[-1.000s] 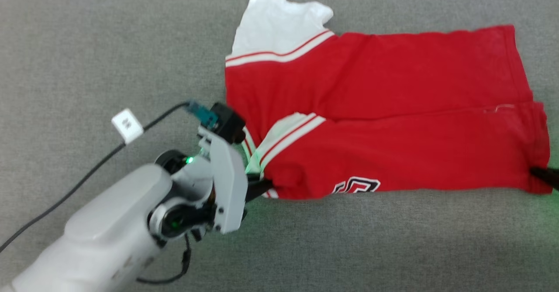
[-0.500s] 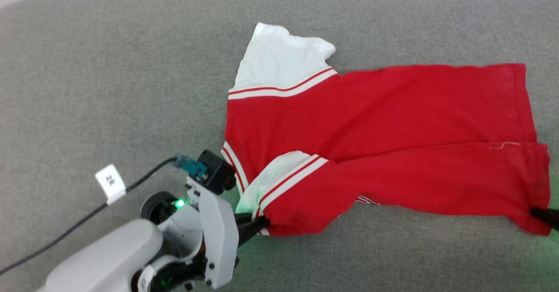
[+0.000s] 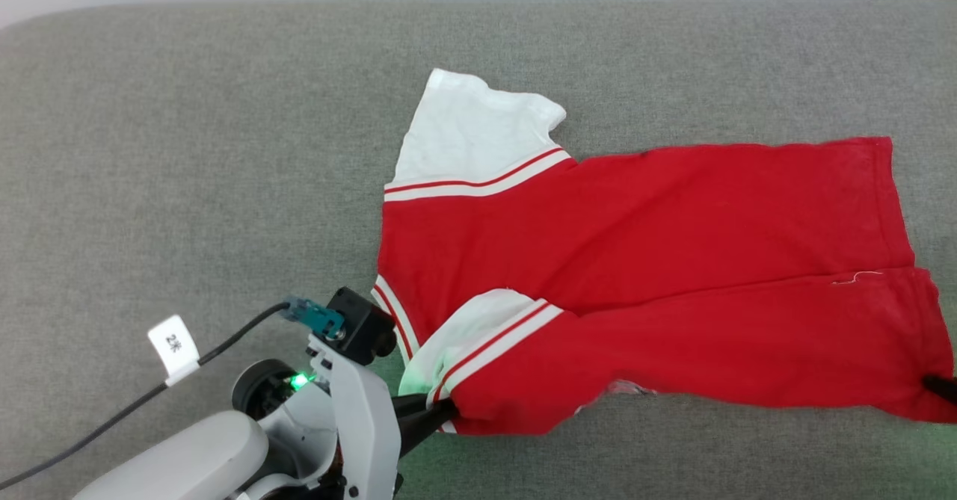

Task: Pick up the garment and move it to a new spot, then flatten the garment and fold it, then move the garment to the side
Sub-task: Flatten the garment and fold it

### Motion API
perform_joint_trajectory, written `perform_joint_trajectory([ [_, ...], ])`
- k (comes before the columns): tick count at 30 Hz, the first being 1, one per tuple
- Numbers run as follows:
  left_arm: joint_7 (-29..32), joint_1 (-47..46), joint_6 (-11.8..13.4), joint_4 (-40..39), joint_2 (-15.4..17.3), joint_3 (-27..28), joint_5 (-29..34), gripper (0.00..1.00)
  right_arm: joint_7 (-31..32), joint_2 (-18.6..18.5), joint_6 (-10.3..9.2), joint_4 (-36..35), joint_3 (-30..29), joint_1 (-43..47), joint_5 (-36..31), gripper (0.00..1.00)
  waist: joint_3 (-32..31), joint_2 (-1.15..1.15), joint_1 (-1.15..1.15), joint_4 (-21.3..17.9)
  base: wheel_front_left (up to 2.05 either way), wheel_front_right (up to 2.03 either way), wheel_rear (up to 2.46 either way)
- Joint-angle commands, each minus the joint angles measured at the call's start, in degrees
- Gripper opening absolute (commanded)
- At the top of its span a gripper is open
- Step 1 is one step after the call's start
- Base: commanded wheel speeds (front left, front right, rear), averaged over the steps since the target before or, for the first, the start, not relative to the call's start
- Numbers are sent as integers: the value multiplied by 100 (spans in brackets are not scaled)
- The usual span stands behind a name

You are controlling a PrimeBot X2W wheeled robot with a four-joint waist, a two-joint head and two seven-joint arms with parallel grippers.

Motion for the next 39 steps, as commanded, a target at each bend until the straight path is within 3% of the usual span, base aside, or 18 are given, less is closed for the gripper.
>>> perform_joint_trajectory([
  [1, -35, 84, 27, -24, 26, 20, -21, 0, -8, 23, -7, 52, -65, 83, -55, 0, -29, 0, 0, 6, 0, 0, 0],
  [2, -55, 102, 31, -28, 29, 25, -7, 16, -63, 53, -7, 81, -104, 78, -109, 17, -47, 0, 0, 9, 0, 0, 0],
  [3, -103, 111, 19, -37, 31, 27, 22, 40, -107, 92, -7, 125, -151, 86, -120, 43, -69, 0, 0, 15, 0, 0, 0],
  [4, -171, 126, 20, -53, 31, 56, 38, 47, -136, 119, -7, 157, -192, 98, -136, 80, -92, 0, 0, 22, 0, 0, 0],
  [5, -248, 154, 27, -79, 35, 93, 25, 92, -188, 145, -7, 166, -243, 107, -131, 100, -119, 0, 0, 27, 0, 0, 0],
  [6, -318, 199, 32, -113, 57, 123, 2, 100, -250, 170, -7, 173, -315, 117, -116, 100, -145, 0, 0, 30, 0, 0, 0],
  [13, -1015, 533, 122, -572, 465, 661, -224, 100, -750, 147, -7, -11, -903, 339, -34, 100, -342, 0, 0, 40, 0, 0, 0],
  [19, -1669, 334, 222, -405, 681, 1135, 90, 100, -1597, 516, -7, -127, -1376, 220, -500, 100, -407, 0, 0, 13, 0, 0, 0],
  [25, -1967, -448, 118, 539, 292, 1312, 568, 100, -2401, 1348, -7, -75, -1673, -84, -1439, 100, -284, 0, 0, -182, 0, 0, 0],
  [31, -2054, -1572, -46, 1894, -186, 1329, 1083, 100, -3260, 2371, -7, -140, -2015, -382, -2355, 100, 3, 0, 0, -642, 0, 0, 0],
  [39, -1329, -2799, -643, 3605, -607, 1024, 1279, 100, -3969, 3297, -7, -210, -2199, -472, -3138, 100, 349, 0, 0, -1273, 0, 0, 0],
])
